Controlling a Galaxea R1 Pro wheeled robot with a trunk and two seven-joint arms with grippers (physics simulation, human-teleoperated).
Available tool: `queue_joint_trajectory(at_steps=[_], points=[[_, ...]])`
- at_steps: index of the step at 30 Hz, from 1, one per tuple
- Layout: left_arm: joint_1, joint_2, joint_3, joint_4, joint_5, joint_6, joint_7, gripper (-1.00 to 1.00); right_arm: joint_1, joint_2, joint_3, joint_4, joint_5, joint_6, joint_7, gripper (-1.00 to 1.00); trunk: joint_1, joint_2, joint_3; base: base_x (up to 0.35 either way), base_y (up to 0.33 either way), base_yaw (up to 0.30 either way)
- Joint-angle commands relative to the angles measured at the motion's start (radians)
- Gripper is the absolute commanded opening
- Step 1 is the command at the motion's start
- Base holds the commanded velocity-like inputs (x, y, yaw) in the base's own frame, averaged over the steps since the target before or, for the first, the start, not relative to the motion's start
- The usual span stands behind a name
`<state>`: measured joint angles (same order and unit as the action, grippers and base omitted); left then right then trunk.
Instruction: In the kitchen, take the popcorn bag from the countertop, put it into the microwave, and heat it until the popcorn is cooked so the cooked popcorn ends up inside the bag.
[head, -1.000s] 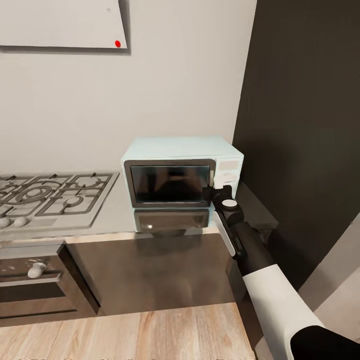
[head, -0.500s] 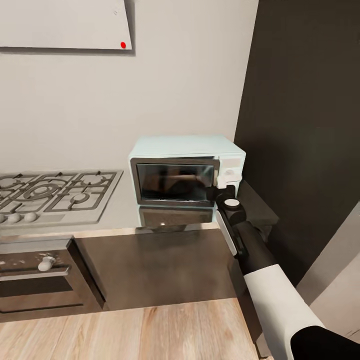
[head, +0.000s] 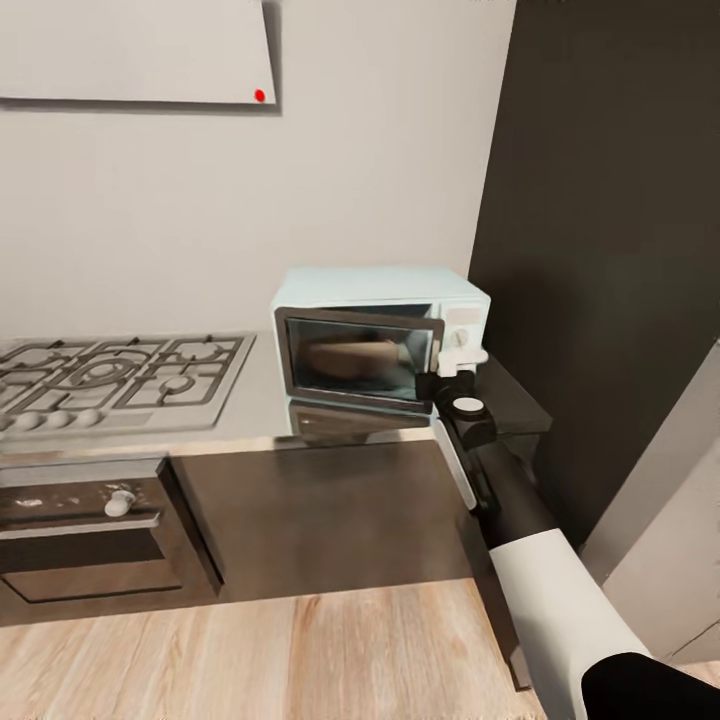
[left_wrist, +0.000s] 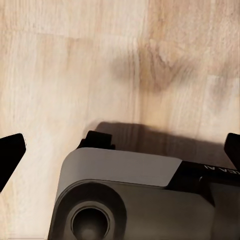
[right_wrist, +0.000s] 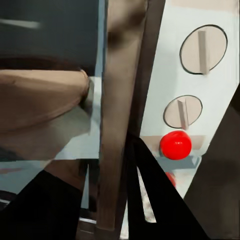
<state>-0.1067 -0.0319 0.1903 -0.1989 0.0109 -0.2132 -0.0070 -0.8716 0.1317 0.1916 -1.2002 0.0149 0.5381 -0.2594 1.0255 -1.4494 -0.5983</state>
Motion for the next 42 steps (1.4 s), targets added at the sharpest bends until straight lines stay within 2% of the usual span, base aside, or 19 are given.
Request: queue_joint_trajectory(at_steps=[1, 41, 42], points=[[-0.001, 0.0, 0.003, 0.001, 0.001, -0.003, -0.001, 1.0, -0.001, 0.0, 0.054, -0.001, -0.016, 0.001, -0.011, -1.0, -0.001, -0.001, -0.001, -0.266, 0.116, 0.0], [-0.001, 0.0, 0.003, 0.001, 0.001, -0.003, -0.001, 1.0, 0.0, 0.0, 0.054, -0.003, -0.016, 0.001, -0.009, -1.0, -0.001, -0.001, -0.001, -0.055, 0.022, 0.0], [-0.001, 0.0, 0.003, 0.001, 0.001, -0.003, -0.001, 1.0, 0.001, 0.0, 0.054, -0.004, -0.016, 0.0, -0.009, 1.0, -0.001, -0.001, -0.001, 0.0, 0.0, 0.0]])
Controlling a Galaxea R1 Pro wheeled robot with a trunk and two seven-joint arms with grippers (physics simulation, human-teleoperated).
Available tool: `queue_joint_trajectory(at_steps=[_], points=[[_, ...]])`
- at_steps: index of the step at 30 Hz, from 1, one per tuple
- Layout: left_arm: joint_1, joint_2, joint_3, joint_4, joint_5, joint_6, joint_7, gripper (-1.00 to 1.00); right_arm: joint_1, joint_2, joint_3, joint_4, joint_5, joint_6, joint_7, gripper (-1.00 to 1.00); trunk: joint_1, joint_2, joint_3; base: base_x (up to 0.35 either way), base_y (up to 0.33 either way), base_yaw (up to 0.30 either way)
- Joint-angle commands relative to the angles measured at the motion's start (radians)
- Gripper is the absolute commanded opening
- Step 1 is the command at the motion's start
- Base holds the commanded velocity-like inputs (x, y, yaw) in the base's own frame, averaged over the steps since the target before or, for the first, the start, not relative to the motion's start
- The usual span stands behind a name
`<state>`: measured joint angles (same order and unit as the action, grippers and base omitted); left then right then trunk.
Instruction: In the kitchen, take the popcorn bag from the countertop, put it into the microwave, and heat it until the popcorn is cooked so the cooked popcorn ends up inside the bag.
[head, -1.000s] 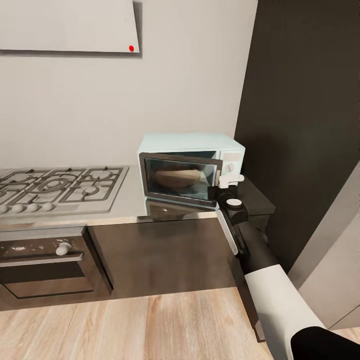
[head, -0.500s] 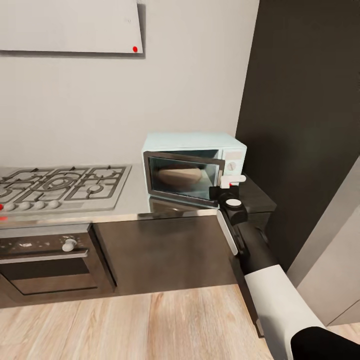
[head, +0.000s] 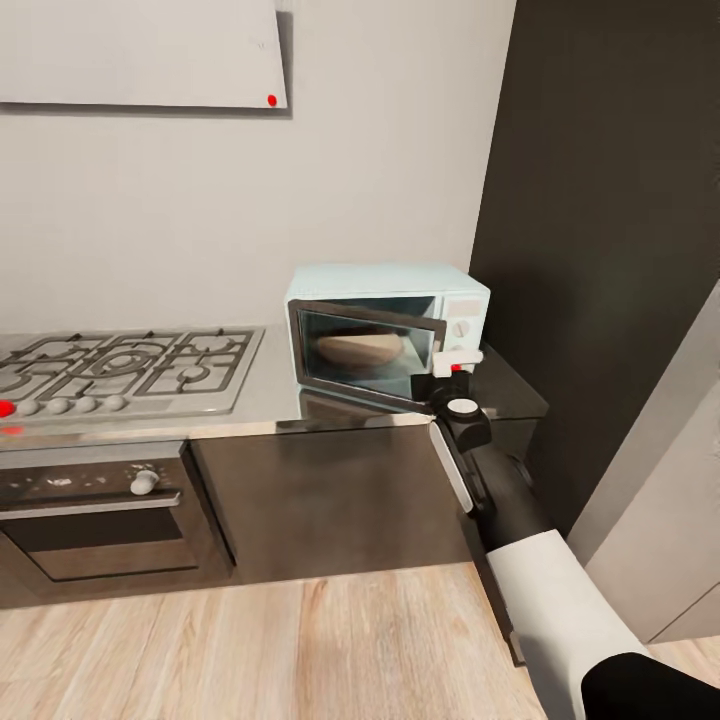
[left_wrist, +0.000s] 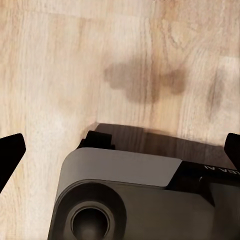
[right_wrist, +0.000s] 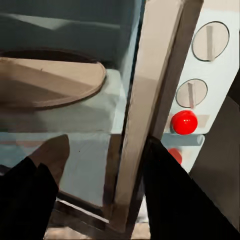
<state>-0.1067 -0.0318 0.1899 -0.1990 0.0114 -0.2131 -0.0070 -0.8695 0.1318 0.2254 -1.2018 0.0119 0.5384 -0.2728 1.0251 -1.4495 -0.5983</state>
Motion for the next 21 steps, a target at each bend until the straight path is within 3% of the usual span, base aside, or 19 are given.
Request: queue_joint_trajectory(at_steps=[1, 17, 21], points=[[-0.001, 0.0, 0.003, 0.001, 0.001, -0.003, -0.001, 1.0, -0.001, 0.0, 0.02, -0.002, -0.013, 0.0, 0.004, 1.0, 0.0, -0.001, -0.001, 0.0, 0.0, 0.0], [-0.001, 0.0, 0.003, 0.001, 0.001, -0.003, -0.001, 1.0, 0.002, -0.005, 0.02, -0.002, -0.013, -0.001, 0.006, 1.0, 0.0, -0.001, -0.001, -0.052, 0.0, 0.0], [-0.001, 0.0, 0.003, 0.001, 0.001, -0.003, -0.001, 1.0, 0.005, -0.008, 0.02, -0.005, -0.013, -0.001, 0.006, 1.0, 0.0, -0.001, -0.001, -0.21, 0.0, 0.0]])
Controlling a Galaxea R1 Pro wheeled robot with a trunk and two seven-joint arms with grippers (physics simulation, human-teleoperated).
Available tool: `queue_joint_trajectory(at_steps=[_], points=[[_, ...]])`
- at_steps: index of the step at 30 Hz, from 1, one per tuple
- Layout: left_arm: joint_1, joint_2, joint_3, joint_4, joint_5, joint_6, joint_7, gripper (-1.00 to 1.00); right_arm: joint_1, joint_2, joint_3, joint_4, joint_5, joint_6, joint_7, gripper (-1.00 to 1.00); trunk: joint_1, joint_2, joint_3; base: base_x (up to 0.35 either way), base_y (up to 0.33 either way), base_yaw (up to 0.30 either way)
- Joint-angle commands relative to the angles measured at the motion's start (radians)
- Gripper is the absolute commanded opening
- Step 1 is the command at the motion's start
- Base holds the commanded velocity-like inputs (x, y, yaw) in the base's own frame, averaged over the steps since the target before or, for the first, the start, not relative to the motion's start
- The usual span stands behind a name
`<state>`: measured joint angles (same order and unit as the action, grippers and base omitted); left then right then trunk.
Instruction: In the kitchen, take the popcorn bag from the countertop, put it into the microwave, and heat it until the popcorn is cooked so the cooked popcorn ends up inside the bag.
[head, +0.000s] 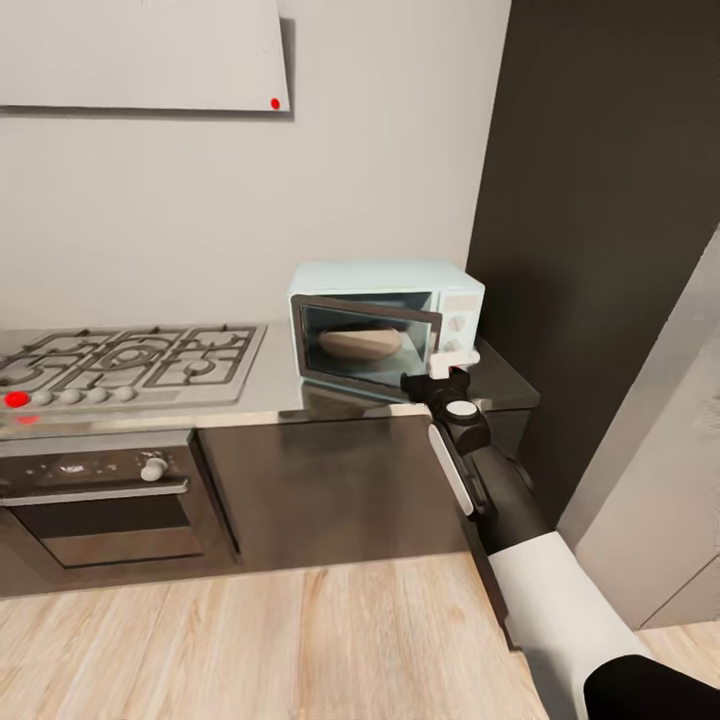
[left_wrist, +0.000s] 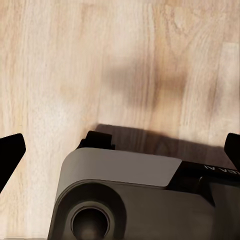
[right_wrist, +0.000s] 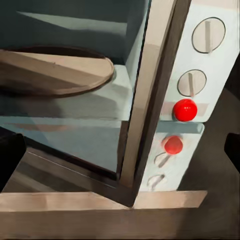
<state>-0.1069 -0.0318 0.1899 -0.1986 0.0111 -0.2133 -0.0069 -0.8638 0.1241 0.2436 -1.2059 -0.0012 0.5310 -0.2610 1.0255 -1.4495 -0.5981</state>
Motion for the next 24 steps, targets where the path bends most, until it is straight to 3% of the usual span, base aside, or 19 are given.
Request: queue_joint_trajectory(at_steps=[1, 5, 15, 24], points=[[0.0, 0.0, 0.003, 0.0, 0.001, -0.003, -0.001, 1.0, 0.0, -0.001, 0.002, -0.001, 0.0, 0.006, -0.005, 1.0, 0.0, -0.001, -0.001, -0.148, 0.0, 0.0], [0.0, 0.0, 0.008, 0.0, 0.002, -0.003, -0.001, 1.0, 0.003, -0.004, 0.003, -0.004, 0.0, 0.006, -0.002, 1.0, 0.0, -0.001, -0.001, -0.045, -0.021, 0.0], [0.0, 0.0, 0.009, 0.001, 0.003, -0.003, -0.001, 1.0, 0.006, -0.011, 0.006, -0.005, 0.001, 0.005, 0.005, 1.0, 0.0, -0.001, -0.001, -0.137, -0.255, 0.0], [0.0, 0.0, 0.01, 0.001, 0.003, -0.003, -0.001, 1.0, 0.039, -0.03, 0.007, -0.008, 0.01, -0.001, -0.015, 1.0, 0.0, -0.001, -0.001, -0.005, -0.02, 0.0]])
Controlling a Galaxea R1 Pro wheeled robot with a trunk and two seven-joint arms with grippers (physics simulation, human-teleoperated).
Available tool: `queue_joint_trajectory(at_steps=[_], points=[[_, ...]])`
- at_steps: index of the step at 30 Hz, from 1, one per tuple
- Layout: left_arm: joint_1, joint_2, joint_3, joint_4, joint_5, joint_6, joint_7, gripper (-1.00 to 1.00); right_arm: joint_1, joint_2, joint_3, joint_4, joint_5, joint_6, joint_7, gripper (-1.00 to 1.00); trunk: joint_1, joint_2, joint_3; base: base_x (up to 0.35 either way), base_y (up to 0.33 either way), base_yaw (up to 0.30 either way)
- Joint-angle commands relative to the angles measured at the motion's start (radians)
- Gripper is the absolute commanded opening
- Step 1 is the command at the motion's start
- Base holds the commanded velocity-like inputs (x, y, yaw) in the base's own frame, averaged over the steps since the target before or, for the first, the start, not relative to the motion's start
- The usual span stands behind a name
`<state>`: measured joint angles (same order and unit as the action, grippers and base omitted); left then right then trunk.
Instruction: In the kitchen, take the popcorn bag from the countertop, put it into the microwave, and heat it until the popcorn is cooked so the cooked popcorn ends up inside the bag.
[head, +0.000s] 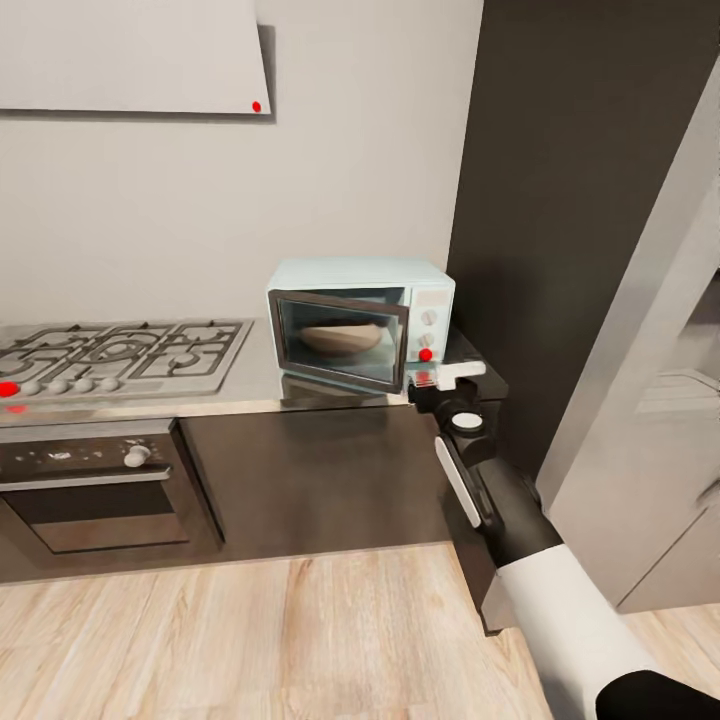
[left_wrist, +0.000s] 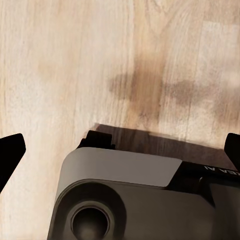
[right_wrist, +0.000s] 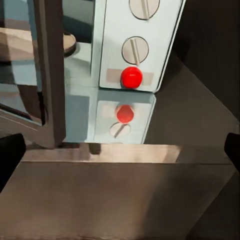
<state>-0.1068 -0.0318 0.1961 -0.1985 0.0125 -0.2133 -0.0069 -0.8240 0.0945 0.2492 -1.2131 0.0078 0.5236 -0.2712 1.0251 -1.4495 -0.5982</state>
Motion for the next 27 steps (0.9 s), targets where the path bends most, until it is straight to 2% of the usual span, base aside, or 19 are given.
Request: queue_joint_trajectory(at_steps=[1, 2, 3, 5, 7, 12, 14, 15, 17, 18, 21, 23, 27], points=[[-0.001, 0.0, 0.003, 0.001, 0.001, -0.003, -0.001, 1.0, 0.021, -0.008, 0.002, -0.018, 0.003, -0.001, -0.013, 1.0, 0.0, 0.0, -0.001, 0.0, 0.0, 0.0], [-0.001, 0.0, 0.003, 0.001, 0.001, -0.003, -0.001, 1.0, 0.038, -0.018, 0.003, -0.038, 0.004, -0.005, -0.021, 1.0, 0.0, 0.0, -0.001, 0.0, 0.0, 0.0], [-0.001, 0.0, 0.002, 0.001, 0.001, -0.003, -0.001, 1.0, 0.085, -0.048, 0.011, -0.085, 0.006, -0.008, -0.035, 1.0, 0.0, 0.0, -0.001, 0.0, 0.0, 0.0], [-0.001, 0.0, -0.001, 0.001, 0.001, -0.003, -0.001, 1.0, 0.145, -0.074, 0.024, -0.154, 0.006, -0.008, -0.037, 1.0, 0.0, 0.0, -0.001, 0.0, 0.0, 0.0], [-0.001, 0.0, -0.003, 0.001, 0.0, -0.003, -0.001, 1.0, 0.174, -0.097, 0.027, -0.221, 0.006, -0.009, -0.035, 1.0, 0.0, 0.0, -0.001, 0.0, 0.0, 0.0], [-0.001, 0.0, -0.002, 0.0, 0.0, -0.003, -0.001, 1.0, 0.201, -0.126, 0.024, -0.289, 0.003, -0.011, -0.027, 1.0, 0.0, 0.0, -0.001, 0.0, 0.0, 0.0], [-0.001, 0.0, -0.002, 0.0, 0.0, -0.003, -0.001, 1.0, 0.208, -0.135, 0.022, -0.308, -0.001, -0.01, 0.007, 1.0, 0.0, 0.0, -0.001, 0.0, 0.0, 0.0], [-0.001, 0.0, -0.001, 0.0, 0.0, -0.003, -0.001, 1.0, 0.211, -0.162, 0.004, -0.321, -0.007, -0.009, 0.14, 1.0, 0.0, 0.0, -0.001, 0.0, 0.0, 0.0], [-0.001, 0.0, -0.002, 0.0, 0.0, -0.003, -0.001, 1.0, 0.212, -0.179, -0.046, -0.323, -0.008, -0.01, 0.275, 1.0, 0.0, 0.0, -0.001, 0.0, 0.0, 0.0], [-0.001, -0.001, -0.002, 0.0, 0.0, -0.003, -0.001, 1.0, 0.211, -0.186, -0.124, -0.321, -0.009, -0.01, 0.42, 1.0, 0.0, 0.0, -0.001, 0.0, 0.0, 0.0], [-0.001, 0.0, -0.002, 0.0, 0.0, -0.003, -0.001, 1.0, 0.206, -0.188, -0.219, -0.303, -0.004, -0.011, 0.601, 1.0, 0.0, 0.0, -0.001, 0.0, 0.0, 0.0], [-0.001, 0.0, -0.001, 0.0, 0.0, -0.003, -0.001, 1.0, 0.205, -0.188, -0.235, -0.297, -0.003, -0.012, 0.63, 1.0, 0.0, 0.0, -0.001, 0.0, 0.0, 0.0], [-0.001, 0.0, 0.0, 0.0, 0.0, -0.003, -0.001, 1.0, 0.206, -0.187, -0.241, -0.294, -0.008, -0.015, 0.644, 1.0, 0.0, 0.0, -0.001, 0.014, 0.0, 0.0]])
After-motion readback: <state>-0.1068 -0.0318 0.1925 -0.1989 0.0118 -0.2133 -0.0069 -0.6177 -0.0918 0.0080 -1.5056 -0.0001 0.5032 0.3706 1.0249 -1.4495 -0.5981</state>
